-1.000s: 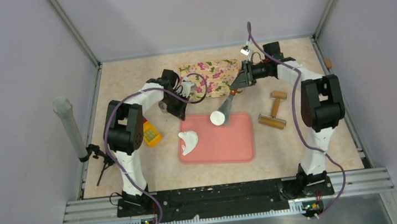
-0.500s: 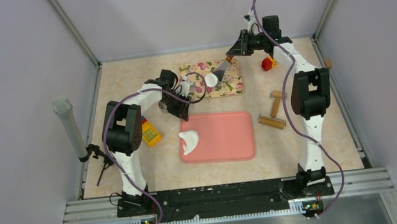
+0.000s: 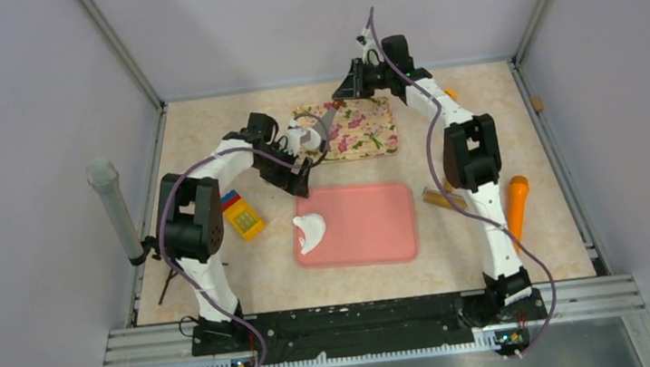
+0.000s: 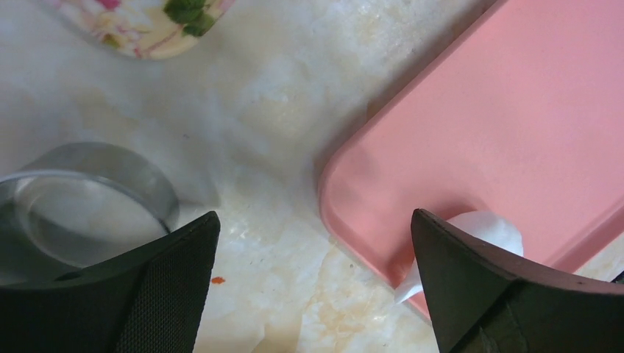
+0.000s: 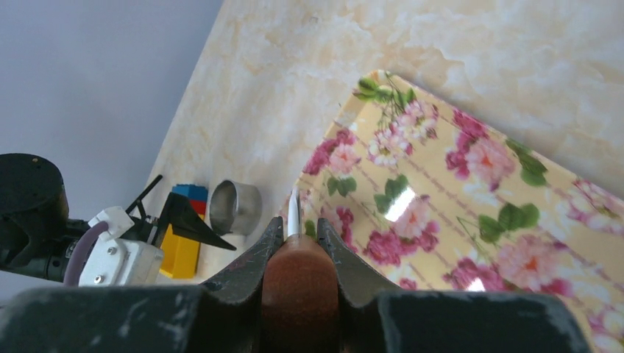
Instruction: Roll out the dumpling wrappers from the dough
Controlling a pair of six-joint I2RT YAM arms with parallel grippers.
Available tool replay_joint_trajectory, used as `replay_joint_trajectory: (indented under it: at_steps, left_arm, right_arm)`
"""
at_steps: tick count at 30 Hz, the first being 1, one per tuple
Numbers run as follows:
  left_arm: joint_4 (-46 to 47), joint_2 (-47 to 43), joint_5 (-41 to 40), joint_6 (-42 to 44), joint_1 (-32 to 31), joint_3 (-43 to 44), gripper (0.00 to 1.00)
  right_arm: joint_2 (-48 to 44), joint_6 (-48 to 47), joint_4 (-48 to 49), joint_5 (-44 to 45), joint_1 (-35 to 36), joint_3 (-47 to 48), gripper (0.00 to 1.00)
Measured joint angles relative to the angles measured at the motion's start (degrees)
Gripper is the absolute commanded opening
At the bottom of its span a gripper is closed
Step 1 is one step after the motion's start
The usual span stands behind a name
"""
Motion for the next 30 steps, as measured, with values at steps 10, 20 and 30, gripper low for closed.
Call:
replay_joint_trajectory:
  at_steps: [10,20,30]
  left_arm:
    - [0.17,-4.17,2.93,0.59,4.83,-1.01,0.99]
    - [0.24,-4.28,3.93,0.57,5.33,-1.36,0.99]
    - [0.76,-4.57,4.42,0.52,5.88,-2.10,0.99]
  right_arm:
    - [1.88,0.63,1.77,3.91,3.32,3.19,0.00]
    - [2.64,-2.23,-1.46,6.47,3.50,3.19,0.00]
    - [2.64,-5.42,-6.16,9.88,3.52,5.40,0.00]
